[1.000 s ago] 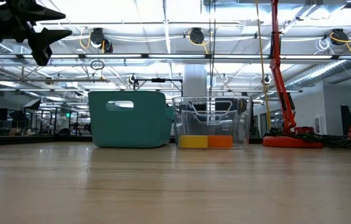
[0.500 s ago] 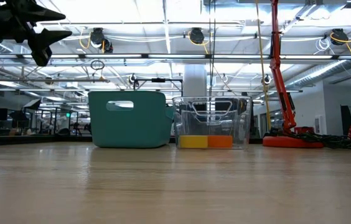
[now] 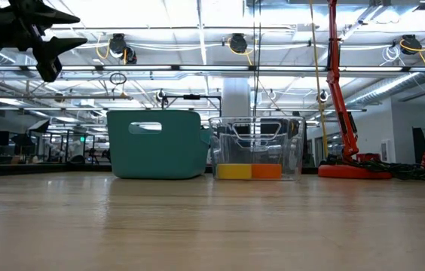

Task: Pick and place Stapler, Stapler remover, tape
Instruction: Return to Home Position

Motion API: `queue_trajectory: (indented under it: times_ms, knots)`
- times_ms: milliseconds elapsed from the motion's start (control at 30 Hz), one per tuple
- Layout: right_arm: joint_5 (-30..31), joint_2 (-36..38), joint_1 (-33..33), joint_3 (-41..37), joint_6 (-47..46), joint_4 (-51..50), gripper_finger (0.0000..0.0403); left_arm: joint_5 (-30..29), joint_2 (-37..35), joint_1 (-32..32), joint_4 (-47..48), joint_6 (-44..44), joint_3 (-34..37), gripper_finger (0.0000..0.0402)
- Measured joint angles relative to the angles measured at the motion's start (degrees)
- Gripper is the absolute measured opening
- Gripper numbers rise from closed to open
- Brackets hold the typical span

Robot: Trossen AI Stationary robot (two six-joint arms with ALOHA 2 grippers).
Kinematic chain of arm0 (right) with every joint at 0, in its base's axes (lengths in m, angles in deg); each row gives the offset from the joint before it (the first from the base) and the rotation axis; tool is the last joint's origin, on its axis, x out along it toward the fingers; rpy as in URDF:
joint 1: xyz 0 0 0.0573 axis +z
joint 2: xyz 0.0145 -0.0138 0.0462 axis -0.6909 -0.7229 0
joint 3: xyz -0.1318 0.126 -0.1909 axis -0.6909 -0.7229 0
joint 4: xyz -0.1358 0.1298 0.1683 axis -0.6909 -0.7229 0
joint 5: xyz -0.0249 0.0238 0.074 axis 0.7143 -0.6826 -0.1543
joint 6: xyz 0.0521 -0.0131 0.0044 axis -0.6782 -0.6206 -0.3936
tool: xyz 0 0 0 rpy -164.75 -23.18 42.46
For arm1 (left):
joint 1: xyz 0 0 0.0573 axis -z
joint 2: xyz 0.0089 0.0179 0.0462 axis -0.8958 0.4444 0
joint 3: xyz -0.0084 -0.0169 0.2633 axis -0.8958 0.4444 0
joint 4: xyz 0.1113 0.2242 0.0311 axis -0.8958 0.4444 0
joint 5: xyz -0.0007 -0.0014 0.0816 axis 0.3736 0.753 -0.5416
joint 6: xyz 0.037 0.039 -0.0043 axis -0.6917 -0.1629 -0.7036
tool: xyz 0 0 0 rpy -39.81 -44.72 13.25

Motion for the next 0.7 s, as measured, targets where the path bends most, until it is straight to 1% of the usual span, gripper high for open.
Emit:
queue_trajectory:
  times_ms: [67, 133, 167, 300, 400, 533, 633, 700]
  knots:
    - [-9.1, 2.7, -3.2, 0.0, 3.7, 0.1, 0.0169, 0.2, 0.0, 0.0, 0.0, 1.3, 0.0, 0.0168]
    - [-18.3, 5.1, -7.8, 0.0, 7.2, 0.1, 0.0169, 0.7, 0.0, 0.0, -0.2, -0.7, 0.0, 0.0168]
    - [-22.1, 6.2, -10.4, 0.0, 8.8, 0.1, 0.0169, 1.8, 0.0, 0.0, -0.5, -1.9, 0.0, 0.0168]
    - [-36.3, 9.9, -22.2, 0.0, 15.7, 0.0, 0.0169, 8.0, 0.0, 0.0, -0.9, -4.4, 0.0, 0.0168]
    - [-47.5, 12.2, -32.4, 0.0, 20.0, -0.8, 0.0169, 10.1, 0.0, 0.0, -0.9, -6.3, 0.0, 0.0168]
    - [-59.2, 14.6, -45.2, 0.0, 24.4, -0.8, 0.0169, 8.9, 0.0, -0.2, -0.9, -9.5, 0.0, 0.0168]
    - [-66.4, 16.2, -53.5, 0.0, 27.1, -0.9, 0.0169, 8.8, 0.0, -1.1, -0.9, -10.9, 0.0, 0.0168]
    - [-70.0, 17.2, -58.1, 0.0, 28.2, -1.6, 0.0169, 8.7, 0.0, -1.8, -1.0, -11.5, 0.0, 0.0168]
